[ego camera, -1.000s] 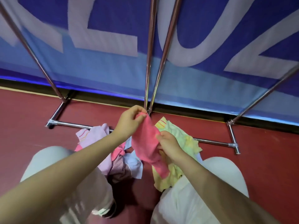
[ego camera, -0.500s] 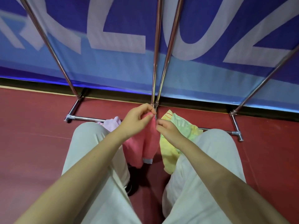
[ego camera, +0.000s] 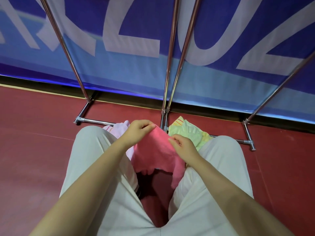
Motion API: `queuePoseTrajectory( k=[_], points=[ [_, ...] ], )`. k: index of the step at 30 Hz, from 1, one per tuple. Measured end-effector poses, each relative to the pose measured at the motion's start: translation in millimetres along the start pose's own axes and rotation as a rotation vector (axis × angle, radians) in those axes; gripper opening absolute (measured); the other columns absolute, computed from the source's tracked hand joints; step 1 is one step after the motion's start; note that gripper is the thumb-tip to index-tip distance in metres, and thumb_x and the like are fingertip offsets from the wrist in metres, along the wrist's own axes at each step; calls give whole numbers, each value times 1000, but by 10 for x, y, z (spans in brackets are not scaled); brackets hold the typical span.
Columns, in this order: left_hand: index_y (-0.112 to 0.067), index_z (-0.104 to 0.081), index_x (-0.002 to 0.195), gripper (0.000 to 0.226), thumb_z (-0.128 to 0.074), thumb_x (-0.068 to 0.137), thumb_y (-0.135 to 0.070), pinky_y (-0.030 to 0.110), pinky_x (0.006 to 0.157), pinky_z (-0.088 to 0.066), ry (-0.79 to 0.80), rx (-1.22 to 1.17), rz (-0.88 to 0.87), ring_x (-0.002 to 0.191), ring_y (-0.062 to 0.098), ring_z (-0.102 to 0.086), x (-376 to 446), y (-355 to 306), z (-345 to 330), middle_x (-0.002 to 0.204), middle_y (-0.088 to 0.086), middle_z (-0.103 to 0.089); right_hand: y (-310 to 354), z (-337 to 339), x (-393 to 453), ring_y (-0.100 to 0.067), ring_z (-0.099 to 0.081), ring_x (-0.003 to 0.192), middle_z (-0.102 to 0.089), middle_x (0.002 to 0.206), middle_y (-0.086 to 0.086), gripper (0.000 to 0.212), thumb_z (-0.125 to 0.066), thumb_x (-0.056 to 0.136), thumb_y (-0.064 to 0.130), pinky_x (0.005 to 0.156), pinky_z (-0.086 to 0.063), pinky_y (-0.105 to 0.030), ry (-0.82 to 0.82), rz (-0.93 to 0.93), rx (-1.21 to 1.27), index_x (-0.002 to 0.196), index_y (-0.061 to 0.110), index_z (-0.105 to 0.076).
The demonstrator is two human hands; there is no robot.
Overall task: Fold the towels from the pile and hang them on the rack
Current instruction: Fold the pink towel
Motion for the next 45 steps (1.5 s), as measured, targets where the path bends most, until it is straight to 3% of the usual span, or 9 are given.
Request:
queuePoseTrajectory(
  k=[6, 10, 20, 27, 32, 35, 38, 41, 45],
  points=[
    [-15, -72, 89, 16, -57, 95, -14, 5, 70, -43, -354, -276, 143, 77, -7, -58, -114, 219, 445, 89, -6, -68, -162, -106, -63, -20, -50, 65, -56, 69, -7, 29, -48, 99, 26, 66, -40, -38, 87, -27, -144, 78, 8, -55],
    [-21, -55, 67, 31, -53, 97, -23, 20, 57, -37, -586, -406, 259, 63, 6, -42, -247, 428, 748, 70, -4, -50, -225, -149, -108, -20, -58, 74, -62, 77, 0, 22, -47, 100, 29, 71, -45, -37, 126, -55, -183, 92, 14, -61],
    [-17, -42, 60, 42, -45, 100, -27, 31, 71, -32, -802, -315, 451, 69, 17, -38, -448, 848, 1125, 62, -1, -41, -299, -123, -33, -4, -48, 47, -42, 58, 6, 38, -55, 96, 30, 46, -43, -22, 54, -200, -69, 61, 21, -43],
    [-17, -36, 59, 43, -48, 99, -21, 32, 58, -27, -589, -149, 336, 57, 15, -29, -281, 613, 859, 58, 0, -33, -160, 9, 72, 1, -55, 94, -62, 98, 11, 7, -63, 91, 17, 74, -39, -2, -95, -211, 285, 98, 17, -64],
    [-16, -44, 59, 39, -55, 97, -16, 18, 51, -30, -276, -27, 122, 48, 1, -35, -105, 142, 387, 55, -7, -36, 60, 35, 92, 3, -45, 54, -40, 62, 10, 23, -60, 93, 19, 60, -38, -8, -134, -141, 298, 114, 25, -62],
    [-20, -50, 62, 35, -57, 96, -14, 15, 56, -32, -111, 30, -23, 54, -2, -41, -78, -161, 111, 58, -9, -45, 227, -134, 128, -1, -53, 58, -51, 62, -6, 29, -58, 94, 22, 65, -47, -16, -4, -91, 304, 122, 31, -59],
    [-18, -58, 68, 29, -56, 96, -10, 12, 58, -33, -84, 16, -113, 57, -4, -45, -66, -362, 1, 56, -14, -52, 317, -327, 124, -21, -62, 84, -64, 95, -25, 21, -56, 93, 24, 82, -49, -40, 109, -85, 337, 111, 25, -65],
    [-20, -56, 65, 32, -56, 95, -8, 11, 58, -33, -163, -58, -111, 56, -5, -45, -58, -327, 55, 55, -14, -50, 331, -275, 137, -16, -45, 71, -50, 74, -12, 27, -56, 92, 25, 69, -36, -33, 37, -102, 357, 100, 0, -62],
    [-19, -54, 66, 31, -57, 96, -12, 13, 58, -33, -174, -15, -49, 56, -4, -45, -18, -128, 81, 59, -11, -49, 301, -203, 120, -8, -45, 56, -48, 61, 0, 24, -60, 93, 22, 56, -37, -19, 47, -135, 356, 73, 11, -58]
  ],
)
Point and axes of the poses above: each hand's wrist, its own x-axis towards the middle knuckle, its own z-axis out of the back of the hand, y = z × x, the point moved 9 cm from there along x, towards the middle knuckle
